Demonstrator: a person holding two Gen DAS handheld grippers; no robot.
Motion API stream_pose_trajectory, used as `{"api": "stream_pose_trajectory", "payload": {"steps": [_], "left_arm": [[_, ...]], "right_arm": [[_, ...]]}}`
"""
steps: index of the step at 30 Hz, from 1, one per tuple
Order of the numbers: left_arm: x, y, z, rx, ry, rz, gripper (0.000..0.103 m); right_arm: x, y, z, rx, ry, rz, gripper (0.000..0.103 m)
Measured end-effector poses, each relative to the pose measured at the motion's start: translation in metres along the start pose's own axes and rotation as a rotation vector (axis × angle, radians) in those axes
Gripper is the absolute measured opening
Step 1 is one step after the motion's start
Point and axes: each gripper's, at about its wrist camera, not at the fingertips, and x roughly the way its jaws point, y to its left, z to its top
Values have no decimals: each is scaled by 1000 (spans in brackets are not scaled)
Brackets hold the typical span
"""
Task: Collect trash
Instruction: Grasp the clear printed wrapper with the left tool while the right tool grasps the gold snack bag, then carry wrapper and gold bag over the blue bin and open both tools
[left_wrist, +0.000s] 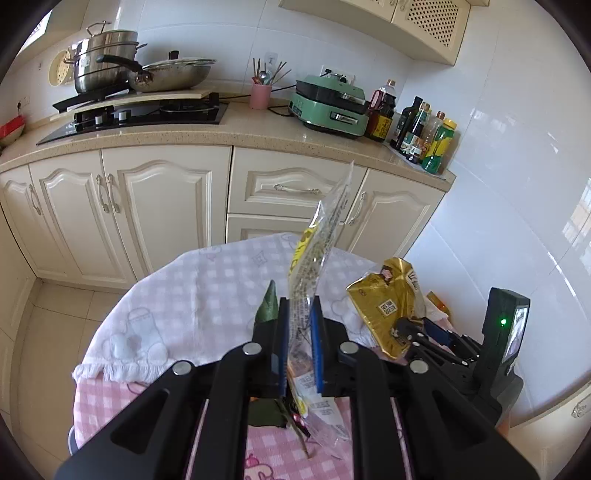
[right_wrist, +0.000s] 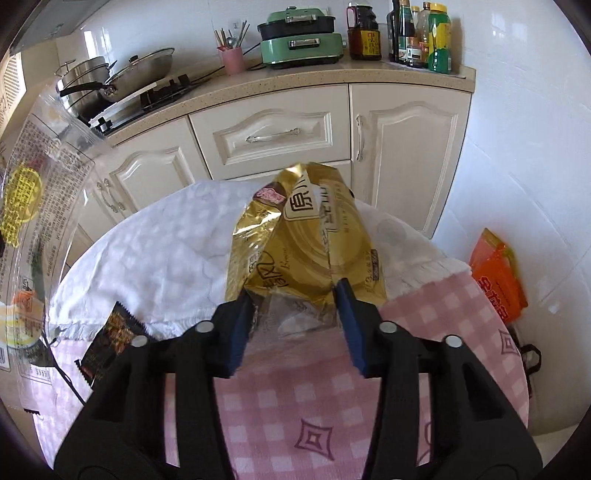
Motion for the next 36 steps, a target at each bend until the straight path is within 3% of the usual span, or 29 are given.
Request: {"api": "stream_pose_trajectory", "payload": {"steps": [2,3,4,14,21,29,36], "left_arm": [[-6,3,-3,-9,-4,-2,10],[-10,5,-5,-16,-7,-9,10],[-14,6,-7,-23,-10,-18,10],[-78,30,-22,-77,-89,-74,10],[-141,73,-45,-152,-178,-137,10],[-205,129,-83,-219,-243,-96,10],[-255,202,-128,-317,-273,-2,10]], "right_arm": [[-7,0,-4,7,0,20,27],[-15,2,-6,2,-11,22,14],[-22,5,-8,-2,-23,26,10],[-115,70,-19,-82,-169,128,9],[-172,140,-35,-158,-251,203,9],[-210,221,-68,-257,-261,297,9],[-217,303,-107,-350,-221,399,9]]}}
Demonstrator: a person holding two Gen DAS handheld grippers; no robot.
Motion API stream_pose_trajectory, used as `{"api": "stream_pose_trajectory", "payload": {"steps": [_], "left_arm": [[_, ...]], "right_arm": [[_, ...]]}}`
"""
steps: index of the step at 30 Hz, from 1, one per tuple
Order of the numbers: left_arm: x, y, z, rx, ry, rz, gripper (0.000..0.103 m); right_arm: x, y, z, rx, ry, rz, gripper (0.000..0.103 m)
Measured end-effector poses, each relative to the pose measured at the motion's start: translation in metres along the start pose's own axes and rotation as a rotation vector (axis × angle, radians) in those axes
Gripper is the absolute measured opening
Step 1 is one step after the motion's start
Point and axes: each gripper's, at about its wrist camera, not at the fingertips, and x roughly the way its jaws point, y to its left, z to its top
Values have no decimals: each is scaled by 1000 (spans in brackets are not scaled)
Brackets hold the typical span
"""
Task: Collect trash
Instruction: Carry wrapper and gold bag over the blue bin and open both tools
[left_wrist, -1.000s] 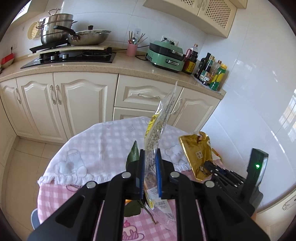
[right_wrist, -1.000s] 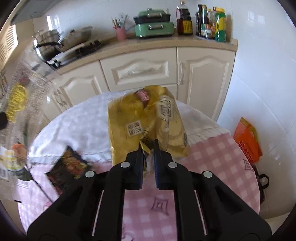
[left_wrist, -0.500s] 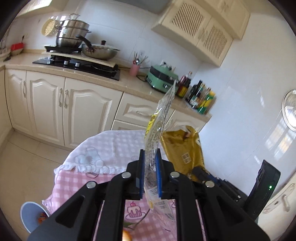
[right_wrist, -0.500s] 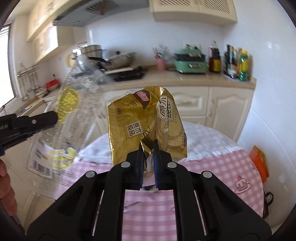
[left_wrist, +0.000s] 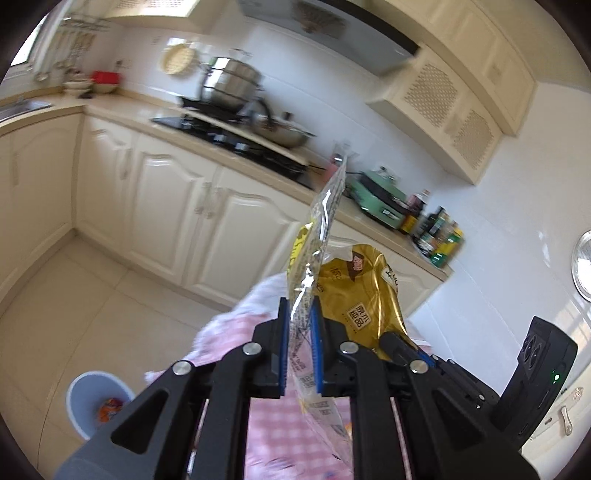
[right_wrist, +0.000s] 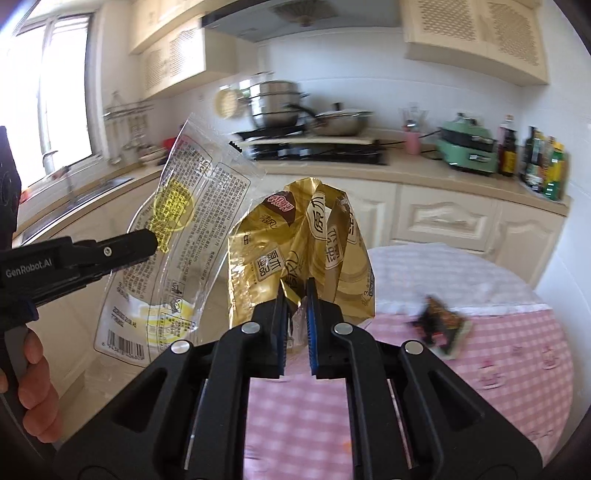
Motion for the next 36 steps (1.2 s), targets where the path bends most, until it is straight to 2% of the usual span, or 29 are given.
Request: {"api": "stream_pose_trajectory", "payload": {"steps": [7,13,18,24,31,36], "left_arm": [[-51,114,-20,-134,-3,152,10],[-55,211,-57,-262,63,284,10],[-24,279,-89,-362,154,345,10],[30,350,-126,-439,284,419,10],[96,412,-162,-515,414,468,10],[136,435,-186,-542,484,486,11]], "right_arm": [[55,100,-33,-89,117,149,9],[127,166,-83,-163,281,228,9],[194,195,-140,-194,441,255,9],[267,215,-200,-219,604,237,9],[325,200,-234,-198,710,187,9],[348,190,-252,-182,751,169,9]]}}
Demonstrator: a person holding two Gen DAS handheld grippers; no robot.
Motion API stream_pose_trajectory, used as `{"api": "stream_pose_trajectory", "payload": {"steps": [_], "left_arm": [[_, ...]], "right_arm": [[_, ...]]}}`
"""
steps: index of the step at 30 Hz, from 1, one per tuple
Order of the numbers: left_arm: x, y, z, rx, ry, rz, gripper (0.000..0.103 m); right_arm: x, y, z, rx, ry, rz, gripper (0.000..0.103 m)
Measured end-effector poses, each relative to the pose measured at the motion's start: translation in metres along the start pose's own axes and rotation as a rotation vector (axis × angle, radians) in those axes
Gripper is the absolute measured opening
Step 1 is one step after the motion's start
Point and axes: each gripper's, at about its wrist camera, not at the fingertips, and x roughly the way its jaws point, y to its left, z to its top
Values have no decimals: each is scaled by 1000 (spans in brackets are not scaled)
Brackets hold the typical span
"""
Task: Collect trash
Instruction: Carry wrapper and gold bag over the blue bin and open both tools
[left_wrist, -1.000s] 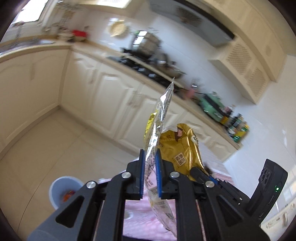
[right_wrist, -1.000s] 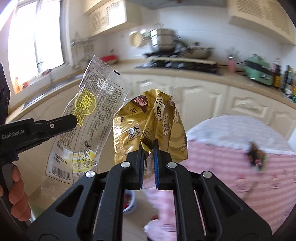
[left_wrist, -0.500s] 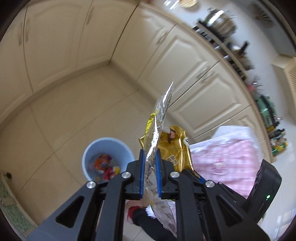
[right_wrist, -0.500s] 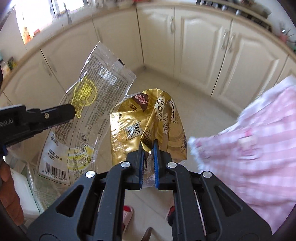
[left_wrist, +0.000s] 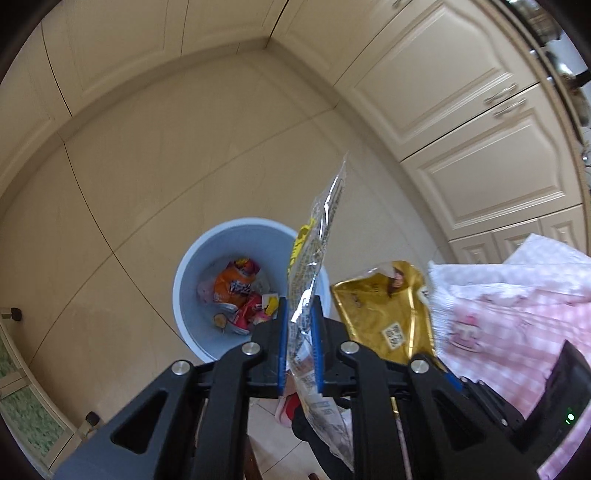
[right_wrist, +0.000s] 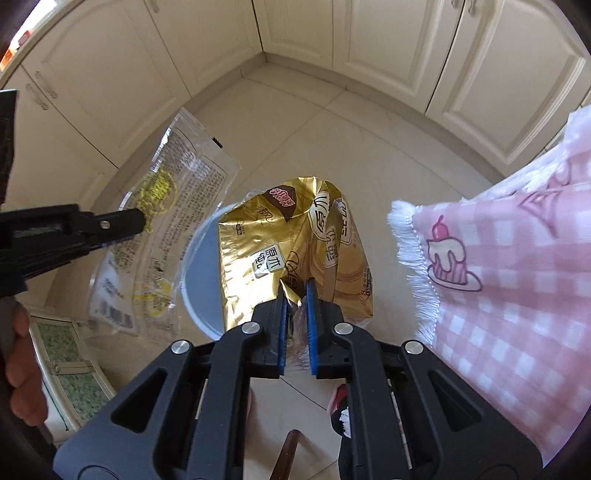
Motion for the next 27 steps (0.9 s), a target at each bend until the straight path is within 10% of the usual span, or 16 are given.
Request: {"api": "stream_pose_trajectory", "payload": {"steps": [3,10,27], "left_arm": [[23,4,4,-7,36,18,12],[32,5,4,-26,46,29,51],[-22,24,-8,-43,-32,74,53]], "right_arm": [[12,-4,0,16,20,2,9],[23,-2,-2,45,40,15,9],[20,30,11,-4,15,88,12]]}}
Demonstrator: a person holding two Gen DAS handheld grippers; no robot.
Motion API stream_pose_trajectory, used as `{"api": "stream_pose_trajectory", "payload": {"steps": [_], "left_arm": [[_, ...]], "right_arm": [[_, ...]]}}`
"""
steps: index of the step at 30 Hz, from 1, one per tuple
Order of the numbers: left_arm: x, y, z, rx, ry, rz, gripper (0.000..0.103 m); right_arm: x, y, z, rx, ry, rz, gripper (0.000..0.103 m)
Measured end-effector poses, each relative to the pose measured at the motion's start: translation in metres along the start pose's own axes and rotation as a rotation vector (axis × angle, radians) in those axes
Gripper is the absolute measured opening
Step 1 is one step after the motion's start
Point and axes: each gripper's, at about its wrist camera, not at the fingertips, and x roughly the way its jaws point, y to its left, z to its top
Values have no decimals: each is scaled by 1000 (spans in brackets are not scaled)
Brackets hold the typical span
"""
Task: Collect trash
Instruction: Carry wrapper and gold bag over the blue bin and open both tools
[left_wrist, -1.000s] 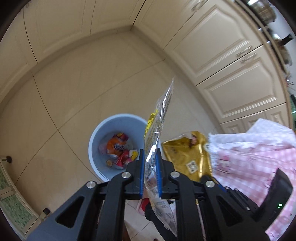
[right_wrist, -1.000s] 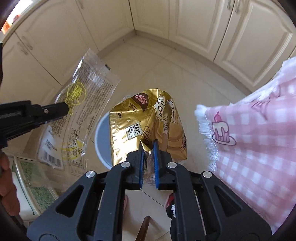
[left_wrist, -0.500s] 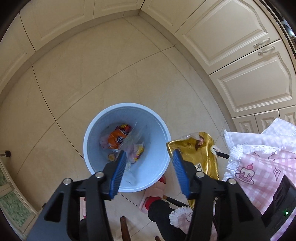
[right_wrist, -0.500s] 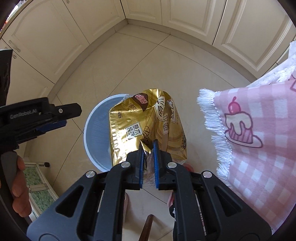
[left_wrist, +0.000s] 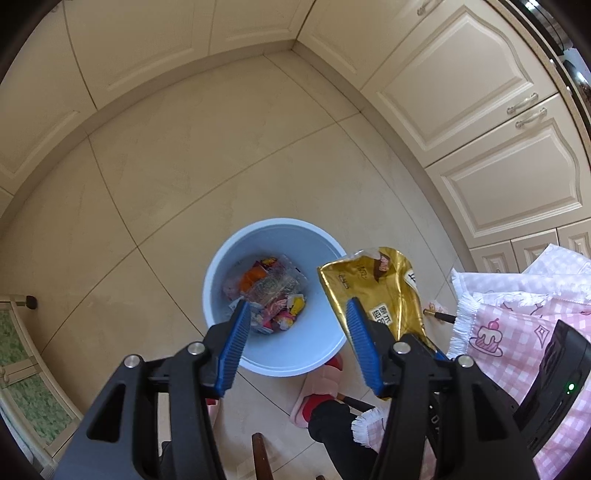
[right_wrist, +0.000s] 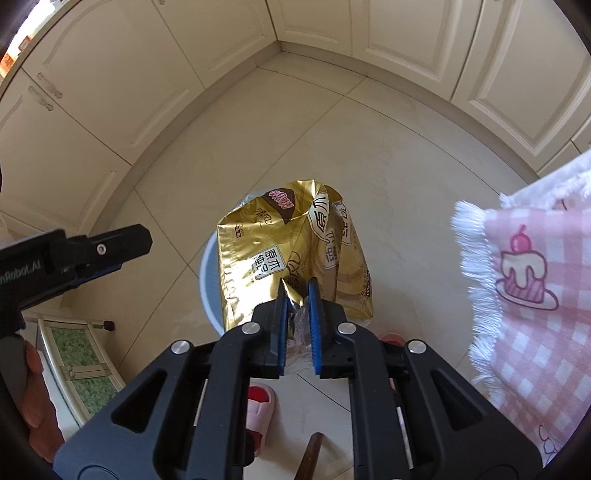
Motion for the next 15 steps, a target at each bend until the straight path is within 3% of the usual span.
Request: {"api": "stream_pose_trajectory", "payload": {"steps": [7,12,15], "left_arm": [[-29,9,0,-15,-47,2,53],[-49,9,-3,-14,-75,-13,53],[-65,9,-6,-7,-94,-23,53]], "right_arm": [[-14,20,13,-27,-39,6,13],[-33,31,17,-33,-76,9,30],[-47,34,15,-35,-93,7,31]]}}
